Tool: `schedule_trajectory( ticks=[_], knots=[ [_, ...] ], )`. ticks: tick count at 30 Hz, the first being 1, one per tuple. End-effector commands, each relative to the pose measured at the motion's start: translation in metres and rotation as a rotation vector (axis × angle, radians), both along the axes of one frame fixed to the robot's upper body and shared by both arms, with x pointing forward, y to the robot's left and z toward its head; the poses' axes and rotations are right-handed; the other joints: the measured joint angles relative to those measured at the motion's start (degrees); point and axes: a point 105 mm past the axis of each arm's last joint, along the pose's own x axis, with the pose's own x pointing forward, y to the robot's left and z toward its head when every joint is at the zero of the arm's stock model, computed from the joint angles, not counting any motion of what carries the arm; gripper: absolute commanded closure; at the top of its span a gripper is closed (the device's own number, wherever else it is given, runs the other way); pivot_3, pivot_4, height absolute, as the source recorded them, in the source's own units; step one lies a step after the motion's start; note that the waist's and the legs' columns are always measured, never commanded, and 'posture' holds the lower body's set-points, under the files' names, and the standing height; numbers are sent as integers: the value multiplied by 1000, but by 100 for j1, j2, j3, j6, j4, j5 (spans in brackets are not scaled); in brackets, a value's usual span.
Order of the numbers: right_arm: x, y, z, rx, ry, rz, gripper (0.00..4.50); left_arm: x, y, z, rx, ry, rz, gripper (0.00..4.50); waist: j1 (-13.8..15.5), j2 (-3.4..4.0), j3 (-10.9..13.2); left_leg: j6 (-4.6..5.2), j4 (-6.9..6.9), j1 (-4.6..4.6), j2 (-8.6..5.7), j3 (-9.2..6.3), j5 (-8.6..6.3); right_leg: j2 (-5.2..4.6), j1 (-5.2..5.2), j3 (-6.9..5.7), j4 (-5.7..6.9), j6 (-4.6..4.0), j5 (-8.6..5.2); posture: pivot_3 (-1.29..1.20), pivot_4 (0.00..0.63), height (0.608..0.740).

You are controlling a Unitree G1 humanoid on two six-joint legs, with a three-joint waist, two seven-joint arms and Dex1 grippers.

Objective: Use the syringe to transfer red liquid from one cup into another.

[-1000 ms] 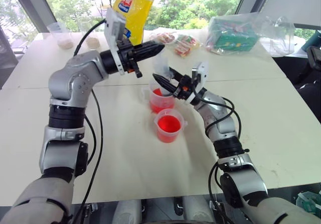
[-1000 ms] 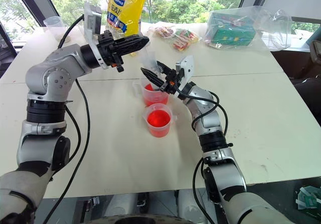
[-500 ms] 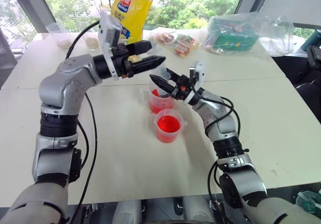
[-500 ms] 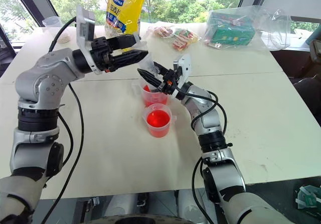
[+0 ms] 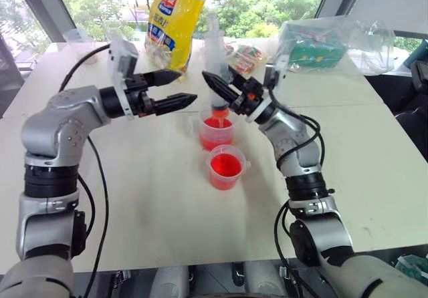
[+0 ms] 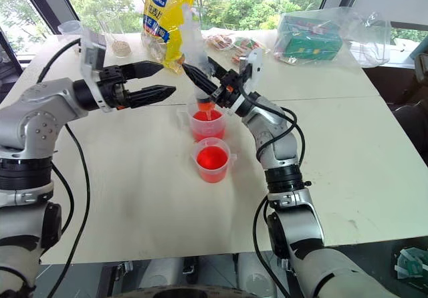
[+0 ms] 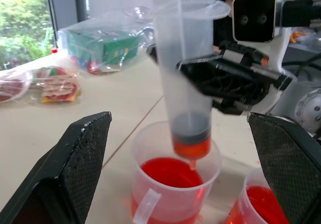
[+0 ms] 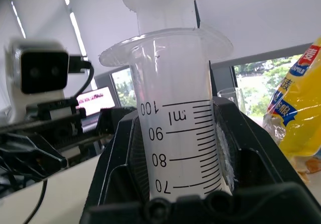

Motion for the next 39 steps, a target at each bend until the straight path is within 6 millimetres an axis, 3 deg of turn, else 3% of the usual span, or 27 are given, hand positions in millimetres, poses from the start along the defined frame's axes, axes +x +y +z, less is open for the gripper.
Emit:
schedule_trajectory(
  ticks=[1, 4, 8, 14, 18, 28, 39],
  knots=[
    [-34, -8, 48, 80, -109, 92, 3113, -3, 1, 21, -35, -61, -6, 33, 4, 0, 0, 0, 0, -1, 0, 0, 0, 0, -1, 0, 0, 0, 0, 0, 150, 740],
    [-53, -11, 49, 80, -76, 156, 3113, -2, -1, 24, -39, -65, -19, 33, 1, -1, 0, 1, 0, -1, 0, -1, -1, 0, -1, -1, -1, 0, 0, 0, 150, 740],
    [-72, -9, 30, 43, -25, 191, 3113, -3, -6, 25, -34, -65, -53, 33, 1, -1, -1, 2, 0, 0, 0, 0, -1, 1, 0, -1, -1, 0, 0, 0, 150, 740],
    [-75, -3, -8, -38, 22, 143, 3113, -8, -19, 33, -52, -73, -120, 33, -4, -1, -1, 2, 1, 0, 0, 1, -1, 5, 0, 0, -1, 0, 0, 0, 150, 740],
    [-72, -3, -21, -70, 28, 111, 3113, -15, -26, 34, -61, -55, -174, 33, -7, -2, -1, 2, 1, 1, 0, 2, -1, 6, 0, 0, -1, 1, 0, 0, 150, 740],
    [-72, -3, -27, -84, 22, 92, 3113, -20, -27, 43, -94, -50, -214, 33, -1, -2, -1, 2, 1, 1, 0, 0, -1, 6, 0, 0, -1, 1, 0, 0, 150, 740],
    [-70, -2, -33, -92, 34, 93, 3113, -26, -9, 48, -60, -78, -207, 33, 2, -2, -1, 2, 1, 1, 0, 1, -1, 7, 0, 0, -2, 0, -1, 0, 150, 740]
  ],
)
